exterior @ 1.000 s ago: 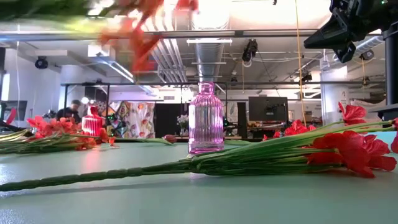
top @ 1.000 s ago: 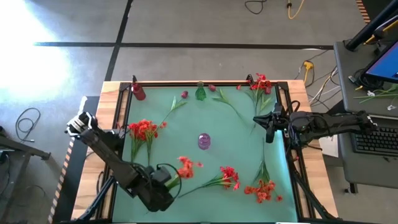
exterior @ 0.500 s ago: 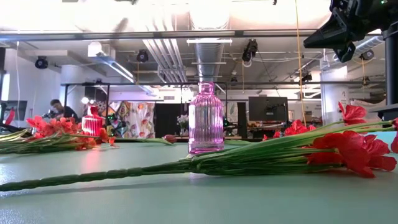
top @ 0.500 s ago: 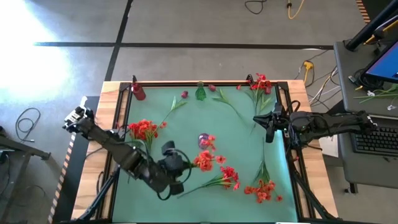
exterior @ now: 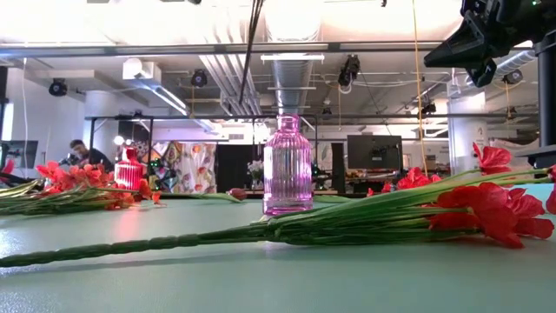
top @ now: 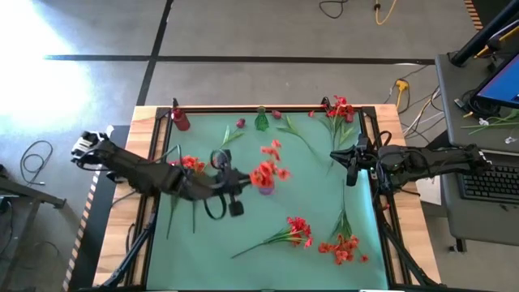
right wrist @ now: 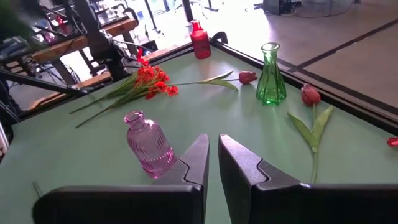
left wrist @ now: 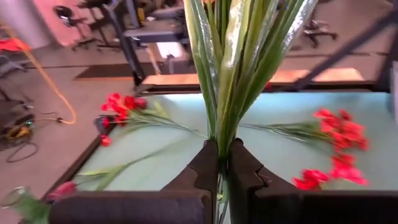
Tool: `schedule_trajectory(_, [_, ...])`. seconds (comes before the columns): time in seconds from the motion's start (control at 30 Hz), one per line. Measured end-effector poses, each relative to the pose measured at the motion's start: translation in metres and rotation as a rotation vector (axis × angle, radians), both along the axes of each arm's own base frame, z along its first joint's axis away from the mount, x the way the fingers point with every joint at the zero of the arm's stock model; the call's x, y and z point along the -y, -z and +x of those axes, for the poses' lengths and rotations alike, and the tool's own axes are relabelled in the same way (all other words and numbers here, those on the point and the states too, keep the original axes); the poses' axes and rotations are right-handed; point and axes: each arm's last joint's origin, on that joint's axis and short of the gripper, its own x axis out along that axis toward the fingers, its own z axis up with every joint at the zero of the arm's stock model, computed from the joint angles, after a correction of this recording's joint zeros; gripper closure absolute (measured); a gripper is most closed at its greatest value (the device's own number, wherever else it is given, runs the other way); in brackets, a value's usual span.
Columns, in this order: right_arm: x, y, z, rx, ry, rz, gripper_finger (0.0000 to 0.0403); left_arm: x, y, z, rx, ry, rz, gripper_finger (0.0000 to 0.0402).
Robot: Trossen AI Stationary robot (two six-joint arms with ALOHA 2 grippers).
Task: Sort flowers into vase by color
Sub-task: Put the orange flowers into the green vase
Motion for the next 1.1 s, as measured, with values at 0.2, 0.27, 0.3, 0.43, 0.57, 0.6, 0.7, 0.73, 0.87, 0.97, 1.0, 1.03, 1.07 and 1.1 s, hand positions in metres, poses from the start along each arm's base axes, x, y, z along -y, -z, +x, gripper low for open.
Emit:
schedule_trajectory(0.2, [0.000, 0.000, 0.000, -0.001, 0.011, -0.012, 0.0374, -0.036, 0.009, -0.018, 0.133, -0.070, 0.035, 0.0401])
schedule_trajectory(0.27, [0.001, 0.001, 0.000, -0.002, 0.034, -0.022, 0.0374, -0.049, 0.014, -0.022, 0.178, -0.065, 0.039, 0.0401])
schedule_trajectory(0.3, [0.001, 0.001, -0.001, -0.004, 0.048, -0.029, 0.0374, -0.055, 0.016, -0.024, 0.200, -0.057, 0.035, 0.0401])
schedule_trajectory(0.43, [0.002, 0.003, 0.002, -0.026, 0.091, -0.057, 0.0374, -0.084, 0.024, -0.030, 0.286, -0.053, 0.019, 0.0401])
schedule_trajectory(0.57, [0.003, 0.007, 0.007, -0.067, 0.134, -0.087, 0.0374, -0.112, 0.033, -0.033, 0.284, -0.084, 0.025, 0.0401])
schedule_trajectory(0.6, [0.003, 0.008, 0.009, -0.081, 0.140, -0.096, 0.0374, -0.119, 0.033, -0.033, 0.288, -0.088, 0.026, 0.0401])
schedule_trajectory(0.7, [0.003, 0.012, 0.014, -0.118, 0.154, -0.123, 0.0374, -0.141, 0.035, -0.034, 0.291, -0.085, 0.033, 0.0401])
schedule_trajectory(0.73, [0.003, 0.013, 0.015, -0.122, 0.155, -0.124, 0.0374, -0.149, 0.036, -0.034, 0.291, -0.081, 0.038, 0.0401])
schedule_trajectory(0.87, [0.003, 0.014, 0.021, -0.133, 0.174, -0.148, 0.0374, -0.183, 0.034, -0.036, 0.283, -0.060, 0.067, 0.0401])
schedule_trajectory(0.97, [0.004, 0.013, 0.027, -0.118, 0.206, -0.194, 0.0374, -0.212, 0.033, -0.035, 0.282, -0.046, 0.071, 0.0402])
schedule_trajectory(1.0, [0.004, 0.012, 0.030, -0.109, 0.218, -0.213, 0.0374, -0.222, 0.033, -0.033, 0.279, -0.042, 0.065, 0.0402])
schedule_trajectory(1.03, [0.004, 0.010, 0.032, -0.097, 0.230, -0.236, 0.0374, -0.231, 0.033, -0.031, 0.285, -0.034, 0.056, 0.0402])
schedule_trajectory(1.07, [0.004, 0.009, 0.035, -0.090, 0.240, -0.261, 0.0374, -0.240, 0.032, -0.028, 0.289, -0.027, 0.053, 0.0402])
schedule_trajectory(1.1, [0.004, 0.007, 0.037, -0.082, 0.244, -0.284, 0.0374, -0.248, 0.031, -0.025, 0.288, -0.022, 0.051, 0.0402])
